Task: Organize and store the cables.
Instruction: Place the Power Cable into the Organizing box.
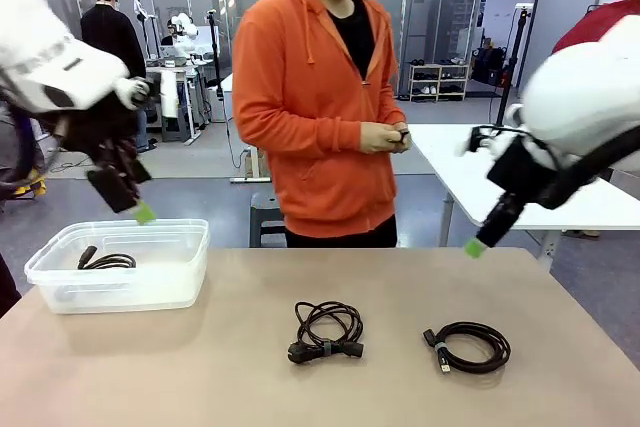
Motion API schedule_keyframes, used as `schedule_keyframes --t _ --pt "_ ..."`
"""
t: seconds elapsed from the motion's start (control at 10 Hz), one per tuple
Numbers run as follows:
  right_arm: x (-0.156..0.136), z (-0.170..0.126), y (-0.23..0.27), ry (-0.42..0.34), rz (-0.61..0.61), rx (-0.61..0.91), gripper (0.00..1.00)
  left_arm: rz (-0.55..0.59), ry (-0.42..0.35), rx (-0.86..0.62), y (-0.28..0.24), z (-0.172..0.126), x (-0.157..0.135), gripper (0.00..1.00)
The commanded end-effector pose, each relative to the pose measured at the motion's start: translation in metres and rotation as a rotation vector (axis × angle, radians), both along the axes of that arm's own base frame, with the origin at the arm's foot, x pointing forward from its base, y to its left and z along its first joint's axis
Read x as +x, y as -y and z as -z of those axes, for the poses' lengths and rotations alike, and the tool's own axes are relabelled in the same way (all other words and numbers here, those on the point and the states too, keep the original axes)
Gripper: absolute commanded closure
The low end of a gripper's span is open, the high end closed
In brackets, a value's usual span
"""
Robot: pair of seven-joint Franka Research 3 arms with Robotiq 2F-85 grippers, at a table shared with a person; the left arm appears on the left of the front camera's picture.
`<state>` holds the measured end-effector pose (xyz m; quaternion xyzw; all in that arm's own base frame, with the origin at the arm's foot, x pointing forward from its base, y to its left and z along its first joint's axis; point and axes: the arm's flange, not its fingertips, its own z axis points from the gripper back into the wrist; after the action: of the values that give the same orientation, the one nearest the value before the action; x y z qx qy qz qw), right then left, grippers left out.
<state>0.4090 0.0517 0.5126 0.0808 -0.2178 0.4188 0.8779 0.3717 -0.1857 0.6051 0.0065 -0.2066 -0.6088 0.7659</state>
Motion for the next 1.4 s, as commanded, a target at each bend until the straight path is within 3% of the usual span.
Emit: schedule_keyframes --t 0.0,0.2,0.5,0.7,0.8,1.0,1.1,1.2,1.3 --pt "-0.029 -0.001 0.023 0.040 0.141 -0.003 0.00 0.097 -0.034 0.022 0.026 0.005 0.015 0.00" --pt "-0.046 -0.009 0.045 0.080 0.247 -0.007 0.00 0.100 -0.078 0.014 0.050 0.035 0.025 0.00" --pt "-0.074 -0.061 0.044 0.208 0.215 0.017 0.00 0.155 -0.176 0.117 0.071 0.087 0.037 0.00" --pt "-0.084 -0.101 0.050 0.216 0.021 0.108 0.00 0.190 -0.182 0.105 0.079 0.098 0.041 0.00" --pt "-0.081 -0.113 0.056 0.212 -0.008 0.136 0.00 0.208 -0.186 0.101 0.082 0.102 0.042 0.00" --pt "-0.077 -0.122 0.054 0.216 0.004 0.128 0.00 0.181 -0.178 0.075 0.082 0.098 0.041 0.00" --pt "-0.069 -0.116 0.049 0.210 0.000 0.144 0.00 0.122 -0.140 0.030 0.067 0.079 0.042 0.00" --pt "-0.086 -0.124 0.050 0.230 0.025 0.125 0.00 0.181 -0.193 0.114 0.085 0.106 0.036 0.00" --pt "-0.086 -0.124 0.050 0.230 0.025 0.125 0.00 0.181 -0.193 0.114 0.085 0.106 0.036 0.00"
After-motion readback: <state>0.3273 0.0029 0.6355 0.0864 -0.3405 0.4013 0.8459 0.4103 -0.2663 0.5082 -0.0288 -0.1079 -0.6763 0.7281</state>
